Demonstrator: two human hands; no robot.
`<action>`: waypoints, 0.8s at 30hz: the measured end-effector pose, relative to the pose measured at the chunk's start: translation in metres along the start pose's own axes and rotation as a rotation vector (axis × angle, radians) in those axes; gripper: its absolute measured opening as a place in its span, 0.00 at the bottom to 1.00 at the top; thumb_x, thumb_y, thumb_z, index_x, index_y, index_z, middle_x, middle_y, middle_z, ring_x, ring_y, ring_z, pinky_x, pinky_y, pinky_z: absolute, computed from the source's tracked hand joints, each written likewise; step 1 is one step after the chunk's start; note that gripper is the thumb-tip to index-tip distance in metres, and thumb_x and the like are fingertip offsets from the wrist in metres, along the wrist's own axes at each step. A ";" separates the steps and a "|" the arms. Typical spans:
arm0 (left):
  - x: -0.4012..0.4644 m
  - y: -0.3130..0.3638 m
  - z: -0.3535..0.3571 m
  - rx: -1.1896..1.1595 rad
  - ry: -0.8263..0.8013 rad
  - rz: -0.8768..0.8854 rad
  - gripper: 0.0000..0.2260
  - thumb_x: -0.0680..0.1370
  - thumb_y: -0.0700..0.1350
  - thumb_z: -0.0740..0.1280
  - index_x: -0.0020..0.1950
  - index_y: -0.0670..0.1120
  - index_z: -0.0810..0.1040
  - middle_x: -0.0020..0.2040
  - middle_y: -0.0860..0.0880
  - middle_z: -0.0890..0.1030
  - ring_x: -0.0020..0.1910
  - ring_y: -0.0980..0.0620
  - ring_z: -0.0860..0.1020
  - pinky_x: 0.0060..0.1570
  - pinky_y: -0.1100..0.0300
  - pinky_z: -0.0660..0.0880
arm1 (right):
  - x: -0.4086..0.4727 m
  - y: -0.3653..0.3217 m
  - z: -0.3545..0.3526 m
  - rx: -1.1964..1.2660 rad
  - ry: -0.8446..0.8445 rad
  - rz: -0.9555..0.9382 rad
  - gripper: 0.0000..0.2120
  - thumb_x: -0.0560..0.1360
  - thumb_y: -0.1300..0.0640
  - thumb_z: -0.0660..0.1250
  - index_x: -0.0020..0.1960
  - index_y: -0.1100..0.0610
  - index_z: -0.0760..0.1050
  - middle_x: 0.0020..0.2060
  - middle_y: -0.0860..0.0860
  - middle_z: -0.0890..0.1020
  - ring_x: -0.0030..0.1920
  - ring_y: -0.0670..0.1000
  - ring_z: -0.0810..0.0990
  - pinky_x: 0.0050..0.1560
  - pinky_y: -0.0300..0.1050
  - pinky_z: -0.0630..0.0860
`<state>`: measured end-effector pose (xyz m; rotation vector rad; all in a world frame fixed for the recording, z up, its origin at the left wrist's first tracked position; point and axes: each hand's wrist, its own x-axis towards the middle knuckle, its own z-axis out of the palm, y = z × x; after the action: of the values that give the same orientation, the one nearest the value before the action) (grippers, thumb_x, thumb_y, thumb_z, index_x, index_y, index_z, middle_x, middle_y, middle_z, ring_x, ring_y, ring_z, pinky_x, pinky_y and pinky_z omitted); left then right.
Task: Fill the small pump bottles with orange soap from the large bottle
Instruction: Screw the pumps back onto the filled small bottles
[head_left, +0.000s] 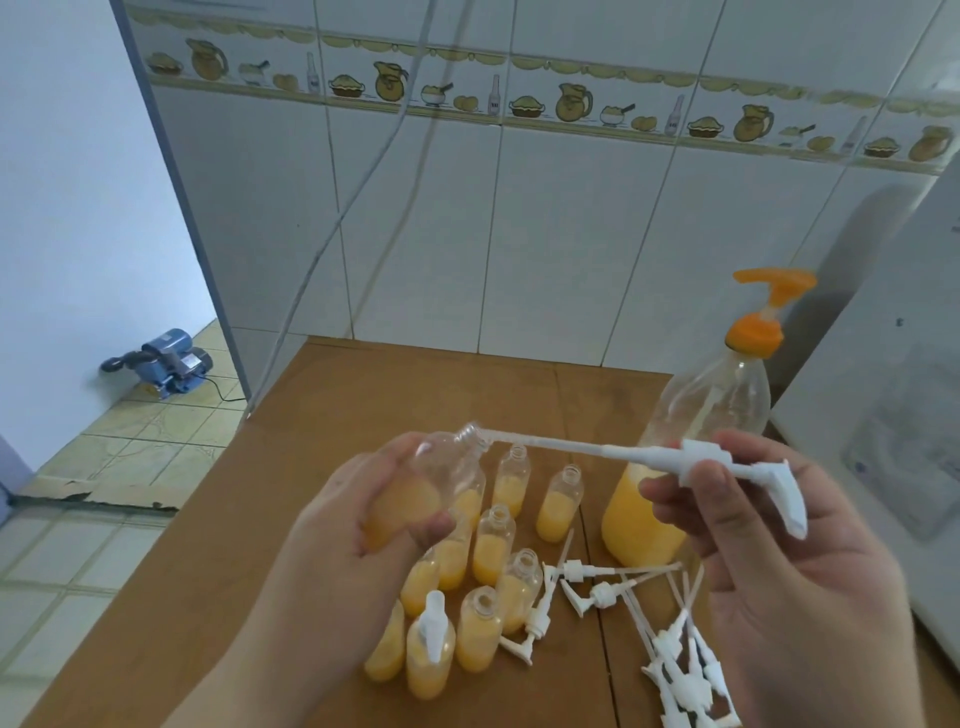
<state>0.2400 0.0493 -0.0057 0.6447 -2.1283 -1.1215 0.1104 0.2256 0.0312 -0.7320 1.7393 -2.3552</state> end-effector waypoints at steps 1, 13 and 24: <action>0.000 0.002 0.001 0.012 -0.007 0.010 0.21 0.71 0.49 0.72 0.55 0.71 0.70 0.53 0.75 0.71 0.53 0.74 0.70 0.44 0.78 0.66 | 0.001 -0.001 -0.001 -0.009 -0.014 0.015 0.27 0.54 0.36 0.78 0.47 0.50 0.81 0.43 0.58 0.84 0.42 0.58 0.84 0.41 0.41 0.81; -0.019 0.013 0.030 -0.112 -0.321 -0.027 0.25 0.67 0.58 0.69 0.53 0.83 0.62 0.57 0.76 0.69 0.58 0.72 0.68 0.54 0.74 0.64 | -0.004 0.002 0.012 -0.198 -0.282 0.272 0.10 0.60 0.51 0.75 0.39 0.54 0.82 0.36 0.57 0.83 0.37 0.56 0.81 0.38 0.41 0.78; -0.032 0.013 0.040 -0.405 -0.339 -0.253 0.17 0.63 0.57 0.71 0.50 0.72 0.76 0.47 0.69 0.80 0.47 0.69 0.78 0.44 0.76 0.69 | 0.010 0.020 0.003 0.253 -0.387 0.485 0.24 0.60 0.56 0.78 0.56 0.58 0.81 0.54 0.57 0.83 0.55 0.55 0.81 0.58 0.49 0.76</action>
<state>0.2312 0.0983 -0.0220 0.5714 -2.0294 -1.8527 0.0995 0.2131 0.0164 -0.5914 1.2562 -1.9029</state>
